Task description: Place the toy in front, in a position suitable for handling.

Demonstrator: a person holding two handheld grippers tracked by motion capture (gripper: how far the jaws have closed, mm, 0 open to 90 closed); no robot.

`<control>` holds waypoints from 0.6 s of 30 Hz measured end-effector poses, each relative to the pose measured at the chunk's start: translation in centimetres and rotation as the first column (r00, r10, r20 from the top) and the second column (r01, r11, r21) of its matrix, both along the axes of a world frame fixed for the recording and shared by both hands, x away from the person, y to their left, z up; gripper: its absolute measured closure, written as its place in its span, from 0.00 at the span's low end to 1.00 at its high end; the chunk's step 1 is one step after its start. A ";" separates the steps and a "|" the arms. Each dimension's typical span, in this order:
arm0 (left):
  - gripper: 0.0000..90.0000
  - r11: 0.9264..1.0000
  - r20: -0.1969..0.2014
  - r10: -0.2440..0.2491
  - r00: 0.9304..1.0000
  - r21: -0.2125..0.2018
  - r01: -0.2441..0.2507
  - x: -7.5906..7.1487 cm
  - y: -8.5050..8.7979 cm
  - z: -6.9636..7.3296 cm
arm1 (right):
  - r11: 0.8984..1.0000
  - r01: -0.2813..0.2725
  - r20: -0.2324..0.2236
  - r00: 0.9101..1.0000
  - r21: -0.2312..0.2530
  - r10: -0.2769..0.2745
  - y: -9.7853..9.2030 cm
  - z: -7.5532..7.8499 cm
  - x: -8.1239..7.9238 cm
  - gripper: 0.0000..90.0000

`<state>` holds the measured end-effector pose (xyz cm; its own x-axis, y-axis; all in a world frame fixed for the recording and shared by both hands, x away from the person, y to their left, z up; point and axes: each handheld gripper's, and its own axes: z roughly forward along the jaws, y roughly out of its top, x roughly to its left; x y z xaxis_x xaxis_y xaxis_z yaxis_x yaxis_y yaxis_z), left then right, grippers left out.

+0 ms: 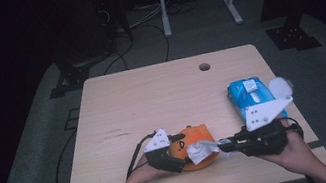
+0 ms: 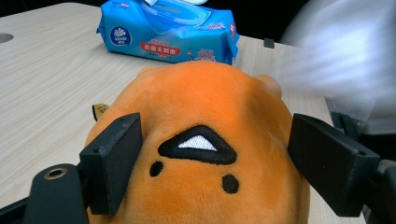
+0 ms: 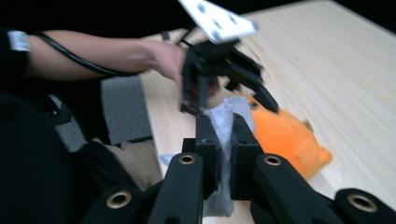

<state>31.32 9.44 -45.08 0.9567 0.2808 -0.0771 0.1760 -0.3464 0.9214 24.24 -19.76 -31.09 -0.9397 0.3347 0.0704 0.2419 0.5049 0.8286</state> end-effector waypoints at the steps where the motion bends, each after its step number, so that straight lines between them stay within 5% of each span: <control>1: 0.20 1.000 0.008 -0.007 1.000 0.005 0.007 0.0 0.0 0.0 | 0.998 0.047 -0.013 0.999 -0.051 -0.047 0.2 -1.4 1.7 0.93; 2: 0.20 1.000 0.008 -0.007 1.000 0.005 0.007 0.0 0.0 0.0 | 0.998 0.047 -0.013 0.999 -0.051 -0.047 0.2 -1.4 1.7 0.93; 4: 0.20 1.000 0.008 -0.007 1.000 0.004 0.007 0.0 0.0 0.0 | 0.992 0.098 -0.059 0.993 -0.082 -0.103 0.6 -4.3 4.6 0.93; 9: 0.20 1.000 0.003 -0.009 1.000 0.001 0.009 0.1 0.0 0.0 | 0.981 0.138 -0.013 0.990 -0.137 -0.141 2.2 -7.7 7.0 0.88; 12: 0.20 1.000 0.004 -0.005 1.000 0.009 0.005 0.1 0.0 0.0 | 0.988 0.119 -0.048 0.991 -0.097 -0.124 2.6 -8.3 7.6 0.80; 13: 0.20 1.000 0.002 -0.008 1.000 0.009 0.007 0.1 0.1 0.0 | 0.992 0.098 -0.065 0.993 -0.076 -0.103 2.7 -8.4 7.9 0.71; 18: 0.20 0.999 0.016 -0.022 1.000 0.025 0.022 0.0 -0.2 0.1 | 0.996 0.069 -0.045 0.996 -0.065 -0.072 3.3 -8.3 7.5 0.61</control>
